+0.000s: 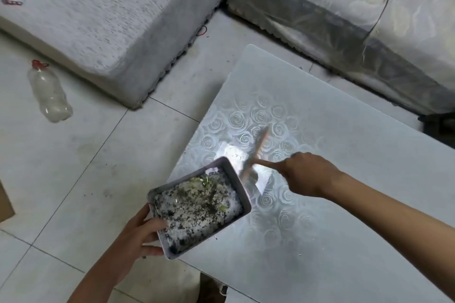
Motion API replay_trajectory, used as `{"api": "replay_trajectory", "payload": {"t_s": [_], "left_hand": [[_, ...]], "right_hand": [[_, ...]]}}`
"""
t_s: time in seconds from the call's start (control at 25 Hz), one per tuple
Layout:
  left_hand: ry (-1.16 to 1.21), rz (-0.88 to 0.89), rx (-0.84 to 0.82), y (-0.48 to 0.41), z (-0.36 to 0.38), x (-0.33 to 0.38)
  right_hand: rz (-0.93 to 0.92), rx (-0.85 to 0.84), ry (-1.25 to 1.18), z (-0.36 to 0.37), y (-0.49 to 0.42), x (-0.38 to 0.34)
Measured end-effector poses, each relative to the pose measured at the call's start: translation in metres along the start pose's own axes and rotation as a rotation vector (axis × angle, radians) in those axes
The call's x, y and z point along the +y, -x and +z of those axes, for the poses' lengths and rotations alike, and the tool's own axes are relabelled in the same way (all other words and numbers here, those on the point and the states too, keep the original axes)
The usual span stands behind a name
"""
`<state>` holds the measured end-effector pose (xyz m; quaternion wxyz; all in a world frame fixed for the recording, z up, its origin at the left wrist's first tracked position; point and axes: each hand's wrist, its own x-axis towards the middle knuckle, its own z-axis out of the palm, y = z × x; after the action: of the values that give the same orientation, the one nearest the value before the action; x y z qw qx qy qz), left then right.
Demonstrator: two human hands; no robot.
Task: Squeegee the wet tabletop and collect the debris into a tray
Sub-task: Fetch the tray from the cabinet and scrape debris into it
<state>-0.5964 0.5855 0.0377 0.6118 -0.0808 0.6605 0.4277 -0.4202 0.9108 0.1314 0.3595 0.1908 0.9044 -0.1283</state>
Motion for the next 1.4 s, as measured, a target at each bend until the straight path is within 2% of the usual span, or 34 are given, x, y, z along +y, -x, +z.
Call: {"api": "replay_trajectory", "payload": {"t_s": [0.12,0.16,0.24,0.36,0.48,0.56,0.72,0.88,1.0,1.08,1.2,1.28,1.4], "left_hand": [[0.021,-0.028,0.031,0.011,-0.006,-0.015],[0.039,-0.031,0.057,0.017,-0.012,-0.021],[0.055,-0.033,0.094,0.023,-0.022,-0.033],[0.089,-0.037,0.131,0.033,-0.034,-0.044],[0.12,-0.035,0.15,0.04,-0.035,-0.044],[0.142,-0.018,0.139,0.047,-0.033,-0.04],[0.2,0.012,0.142,0.053,-0.031,-0.042],[0.22,0.039,0.144,0.058,-0.028,-0.047],[0.214,0.061,0.156,0.062,-0.023,-0.047],[0.215,0.071,0.167,0.065,-0.022,-0.049],[0.22,0.067,0.165,0.07,-0.026,-0.056],[0.209,0.075,0.168,0.072,-0.032,-0.062],[0.219,0.064,0.19,0.077,-0.04,-0.069]], "right_hand": [[-0.135,0.195,-0.044,-0.028,-0.051,-0.046],[-0.152,0.205,-0.048,-0.032,-0.067,-0.066],[-0.131,0.168,-0.027,-0.024,-0.082,-0.081],[-0.139,0.077,0.024,0.01,-0.053,-0.065],[-0.023,-0.058,0.064,0.015,-0.02,-0.048],[0.031,-0.019,0.086,0.003,-0.022,-0.057],[-0.112,0.143,0.022,0.003,-0.043,-0.094],[-0.09,0.067,-0.015,0.042,-0.013,-0.075],[0.001,-0.035,0.029,0.049,0.024,-0.048],[-0.007,0.015,0.033,0.043,0.025,-0.062],[-0.15,0.122,-0.094,0.04,0.0,-0.116],[-0.169,0.093,-0.083,0.051,-0.012,-0.136],[-0.109,0.027,-0.056,0.077,0.018,-0.109]]}}
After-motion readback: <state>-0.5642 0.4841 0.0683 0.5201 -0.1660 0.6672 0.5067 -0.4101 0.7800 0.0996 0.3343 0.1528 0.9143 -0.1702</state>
